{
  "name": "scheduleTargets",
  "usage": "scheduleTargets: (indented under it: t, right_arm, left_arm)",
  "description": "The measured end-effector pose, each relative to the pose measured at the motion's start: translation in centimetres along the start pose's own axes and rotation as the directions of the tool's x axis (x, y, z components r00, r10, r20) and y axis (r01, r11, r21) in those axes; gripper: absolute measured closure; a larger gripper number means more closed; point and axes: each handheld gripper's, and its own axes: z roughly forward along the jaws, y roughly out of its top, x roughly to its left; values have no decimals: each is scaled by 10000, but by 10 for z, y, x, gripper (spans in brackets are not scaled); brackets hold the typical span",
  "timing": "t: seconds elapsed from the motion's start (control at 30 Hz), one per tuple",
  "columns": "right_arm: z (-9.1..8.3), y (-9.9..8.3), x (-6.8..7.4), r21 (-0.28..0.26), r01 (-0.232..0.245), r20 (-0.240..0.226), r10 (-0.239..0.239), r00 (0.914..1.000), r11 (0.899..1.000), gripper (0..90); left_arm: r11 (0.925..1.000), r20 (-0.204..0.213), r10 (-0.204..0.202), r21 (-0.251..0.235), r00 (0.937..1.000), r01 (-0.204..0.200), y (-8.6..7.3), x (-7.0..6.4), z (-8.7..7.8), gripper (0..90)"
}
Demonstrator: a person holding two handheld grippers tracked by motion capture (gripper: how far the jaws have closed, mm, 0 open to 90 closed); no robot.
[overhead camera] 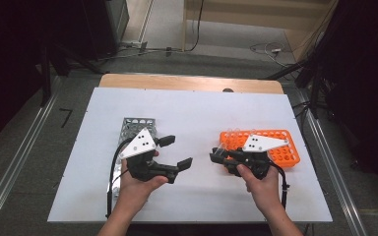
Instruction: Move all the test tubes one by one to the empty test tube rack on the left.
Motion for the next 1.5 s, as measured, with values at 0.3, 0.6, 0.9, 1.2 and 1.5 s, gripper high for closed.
scheduleTargets:
  t: [0.3, 0.6, 0.9, 1.2, 1.5]
  right_arm:
    - [17, -6, 14, 443, 252, -424, -234, 9988, 9987, 733]
    - [30, -5, 29, 696, 556, -835, -497, 9953, 9960, 732]
    - [34, -4, 37, 814, 693, -1012, -609, 9930, 9943, 732]
    - [34, -3, 36, 832, 600, -1029, -513, 9934, 9947, 732]
    - [35, -4, 36, 723, 418, -1035, -342, 9940, 9965, 723]
  left_arm:
    - [9992, 516, 271, 269, 9983, -285, -2, -14, 11, 387]
    - [9972, 813, 422, 586, 9958, -470, -6, -20, 21, 556]
    - [9949, 765, 512, 825, 9957, -575, -8, -24, 25, 695]
    - [9923, 574, 800, 900, 9951, -849, -8, -27, 27, 746]
    - [9910, 367, 988, 869, 9944, -1016, -7, -26, 24, 765]
